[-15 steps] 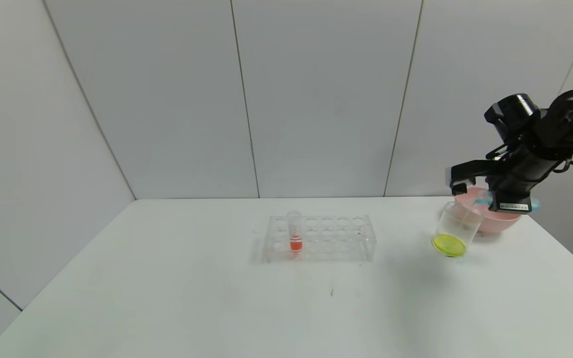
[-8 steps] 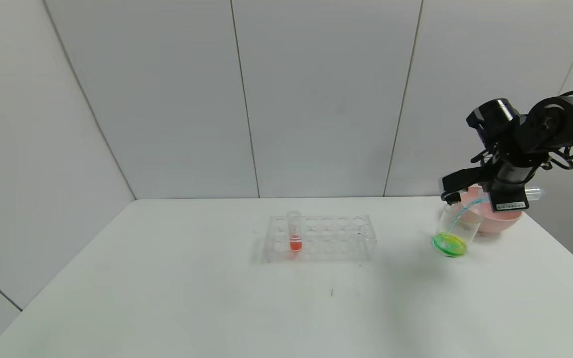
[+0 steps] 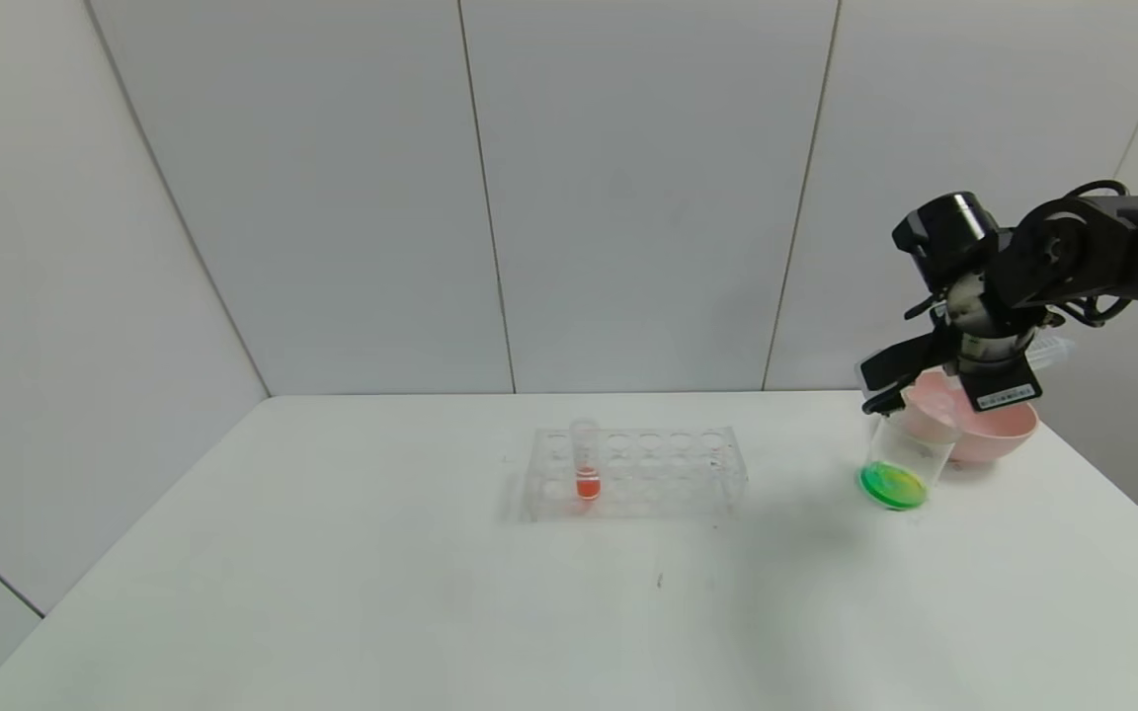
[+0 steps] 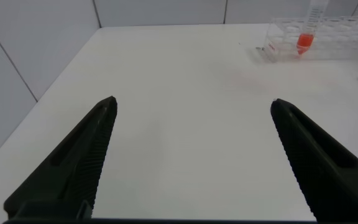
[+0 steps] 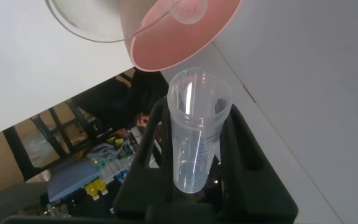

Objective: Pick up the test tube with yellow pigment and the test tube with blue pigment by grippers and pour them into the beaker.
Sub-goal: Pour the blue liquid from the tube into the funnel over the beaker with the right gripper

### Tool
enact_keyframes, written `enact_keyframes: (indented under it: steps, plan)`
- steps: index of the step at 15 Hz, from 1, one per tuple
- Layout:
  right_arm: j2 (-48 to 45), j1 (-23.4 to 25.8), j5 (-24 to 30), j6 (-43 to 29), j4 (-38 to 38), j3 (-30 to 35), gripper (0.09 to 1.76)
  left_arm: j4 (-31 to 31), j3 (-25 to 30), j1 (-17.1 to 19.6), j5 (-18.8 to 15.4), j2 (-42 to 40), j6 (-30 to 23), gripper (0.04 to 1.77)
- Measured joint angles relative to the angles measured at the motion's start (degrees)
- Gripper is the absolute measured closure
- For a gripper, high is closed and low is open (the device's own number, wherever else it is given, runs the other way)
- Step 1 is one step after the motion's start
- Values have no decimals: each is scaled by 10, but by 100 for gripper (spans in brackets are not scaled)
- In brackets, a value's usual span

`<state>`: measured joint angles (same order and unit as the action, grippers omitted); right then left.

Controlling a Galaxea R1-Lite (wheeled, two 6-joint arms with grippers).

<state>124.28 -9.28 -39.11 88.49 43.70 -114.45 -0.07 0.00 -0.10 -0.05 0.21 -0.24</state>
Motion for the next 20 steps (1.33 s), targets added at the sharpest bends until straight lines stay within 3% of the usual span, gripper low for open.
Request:
enact_keyframes:
  steps: [4, 6, 9, 12, 14, 16, 20]
  plan:
    - [1, -4, 0, -3, 0, 1, 136, 0, 0, 0, 0, 0, 0, 5]
    - [-1, 3, 38, -10, -1, 1, 136, 0, 0, 0, 0, 0, 0, 5]
    - [-11, 23, 202, -99, 2, 2, 136, 0, 0, 0, 0, 0, 0, 5]
    - [-29, 37, 405, -291, 1, 5, 136, 0, 0, 0, 0, 0, 0, 5]
    - [-47, 41, 506, -416, -17, 11, 136, 0, 0, 0, 0, 0, 0, 5]
    - [-70, 42, 563, -549, -101, 40, 136, 0, 0, 0, 0, 0, 0, 5]
    - [-125, 36, 584, -740, -398, 191, 136, 0, 0, 0, 0, 0, 0, 5]
